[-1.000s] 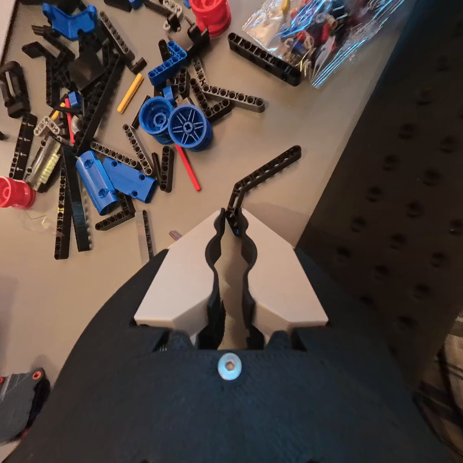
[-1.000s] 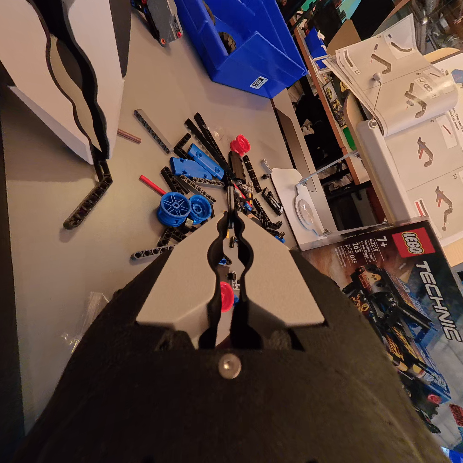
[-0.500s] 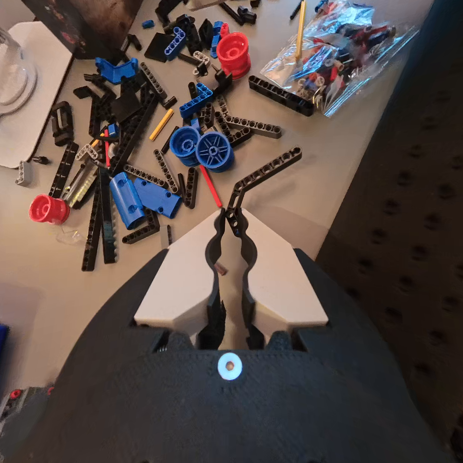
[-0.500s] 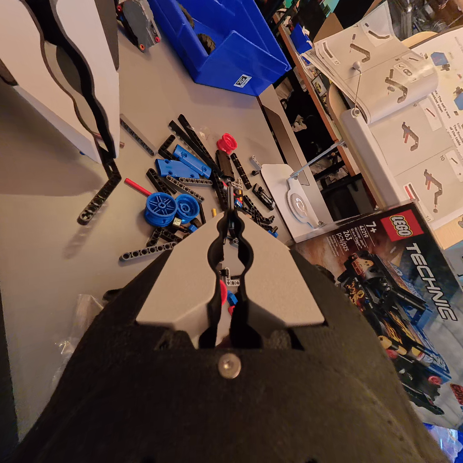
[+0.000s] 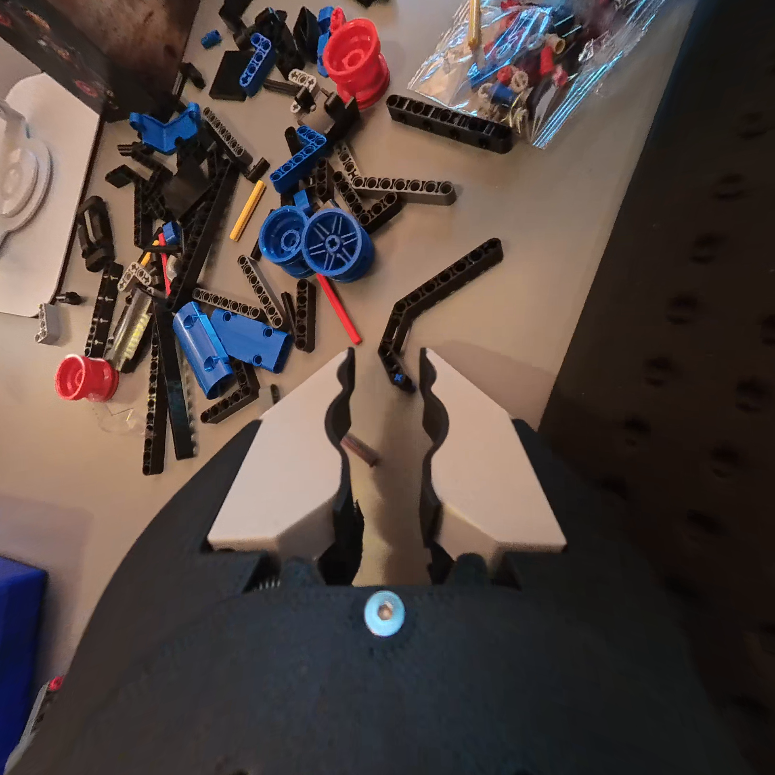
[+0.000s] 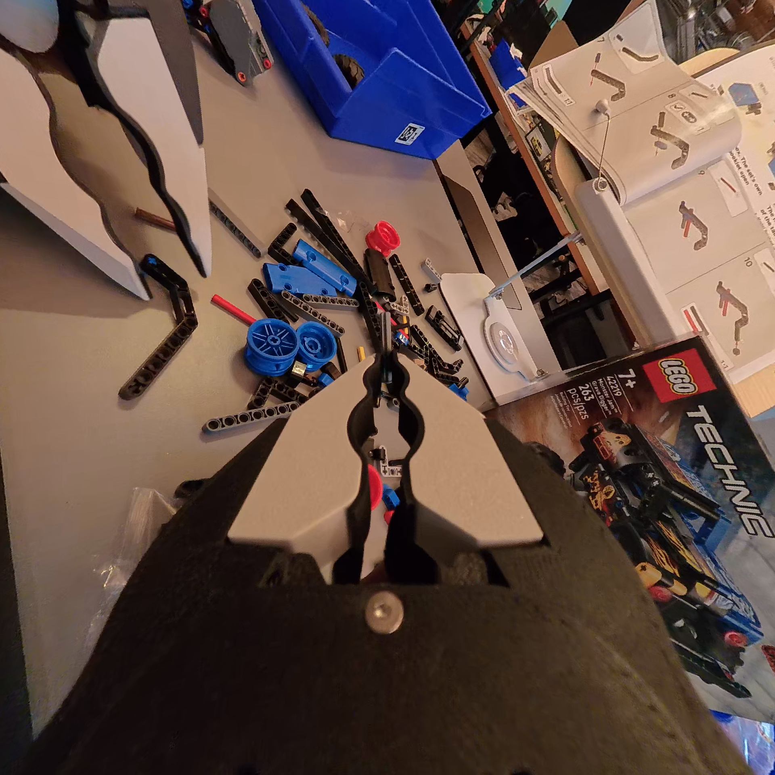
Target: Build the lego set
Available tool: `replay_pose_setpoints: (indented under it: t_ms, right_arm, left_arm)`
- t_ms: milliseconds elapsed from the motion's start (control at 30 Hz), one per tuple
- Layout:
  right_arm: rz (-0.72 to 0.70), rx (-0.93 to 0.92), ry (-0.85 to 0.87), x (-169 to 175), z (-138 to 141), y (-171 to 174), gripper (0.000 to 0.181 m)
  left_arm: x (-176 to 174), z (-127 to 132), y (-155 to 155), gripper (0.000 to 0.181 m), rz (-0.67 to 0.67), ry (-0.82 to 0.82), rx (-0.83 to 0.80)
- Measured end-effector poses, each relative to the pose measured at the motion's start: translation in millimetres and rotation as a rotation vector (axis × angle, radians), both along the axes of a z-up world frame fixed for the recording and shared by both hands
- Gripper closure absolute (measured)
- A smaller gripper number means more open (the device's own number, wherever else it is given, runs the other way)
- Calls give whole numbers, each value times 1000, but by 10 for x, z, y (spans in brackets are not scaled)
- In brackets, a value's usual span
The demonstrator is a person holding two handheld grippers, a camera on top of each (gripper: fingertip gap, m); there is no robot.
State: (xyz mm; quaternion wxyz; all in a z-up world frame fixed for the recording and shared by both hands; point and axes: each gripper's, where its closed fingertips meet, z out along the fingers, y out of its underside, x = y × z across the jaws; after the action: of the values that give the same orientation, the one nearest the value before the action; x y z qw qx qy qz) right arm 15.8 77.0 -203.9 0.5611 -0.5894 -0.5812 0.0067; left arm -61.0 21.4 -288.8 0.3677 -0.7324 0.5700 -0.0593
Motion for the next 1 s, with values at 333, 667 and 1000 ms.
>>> replay_pose_setpoints:
  t_ms: [333, 667, 1000]
  right_arm:
    - [14, -13, -6, -18, -31, -20, 179]
    - [23, -25, 10, -26, -13, -41, 180]
    - [37, -75, 119, -67, 189, -47, 180]
  left_arm:
    - [-91, 97, -47, 161, 44, -34, -50]
    - [-101, 210, 84, 176, 76, -57, 59]
    - [-110, 914, 207, 176, 62, -300, 375]
